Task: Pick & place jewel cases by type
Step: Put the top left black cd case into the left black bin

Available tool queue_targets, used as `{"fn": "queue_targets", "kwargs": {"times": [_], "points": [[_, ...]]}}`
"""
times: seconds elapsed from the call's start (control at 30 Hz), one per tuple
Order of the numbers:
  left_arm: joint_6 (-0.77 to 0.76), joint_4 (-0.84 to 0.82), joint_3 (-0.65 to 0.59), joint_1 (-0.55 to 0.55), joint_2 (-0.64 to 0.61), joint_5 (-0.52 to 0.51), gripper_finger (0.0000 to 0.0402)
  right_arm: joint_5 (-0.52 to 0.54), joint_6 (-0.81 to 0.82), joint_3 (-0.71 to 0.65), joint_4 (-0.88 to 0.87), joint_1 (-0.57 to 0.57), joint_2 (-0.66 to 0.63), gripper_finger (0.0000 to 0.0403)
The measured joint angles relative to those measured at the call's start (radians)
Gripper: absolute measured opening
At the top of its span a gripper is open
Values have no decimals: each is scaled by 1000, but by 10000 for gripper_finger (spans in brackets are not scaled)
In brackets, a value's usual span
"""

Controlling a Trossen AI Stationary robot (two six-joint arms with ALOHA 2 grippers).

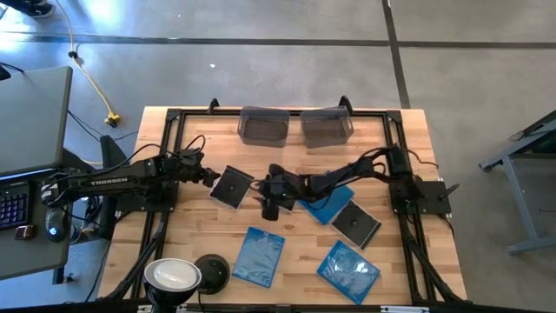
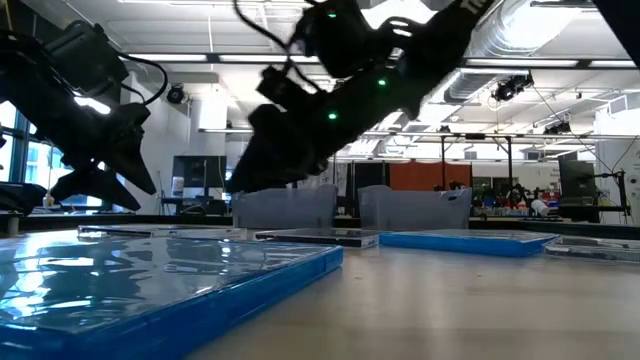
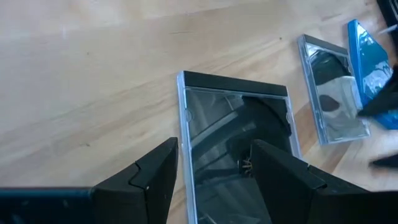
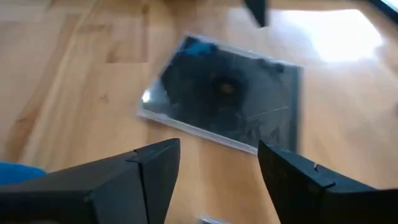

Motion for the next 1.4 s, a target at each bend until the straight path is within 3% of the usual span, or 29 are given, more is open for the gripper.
{"fn": "queue_targets", "kwargs": {"times": [0.33, 0.97, 1.13, 1.4], "points": [[0, -37, 0, 0, 0, 0, 201, 52, 39, 288, -369, 5, 137, 209], [-7, -72, 0, 0, 0, -5, 201, 38, 136, 291, -401, -11, 162, 209], [-10, -75, 0, 0, 3, -6, 201, -12, 167, 293, -366, -36, 184, 209], [-50, -71, 0, 0, 64, -9, 201, -31, 202, 295, -361, -48, 195, 209]]}}
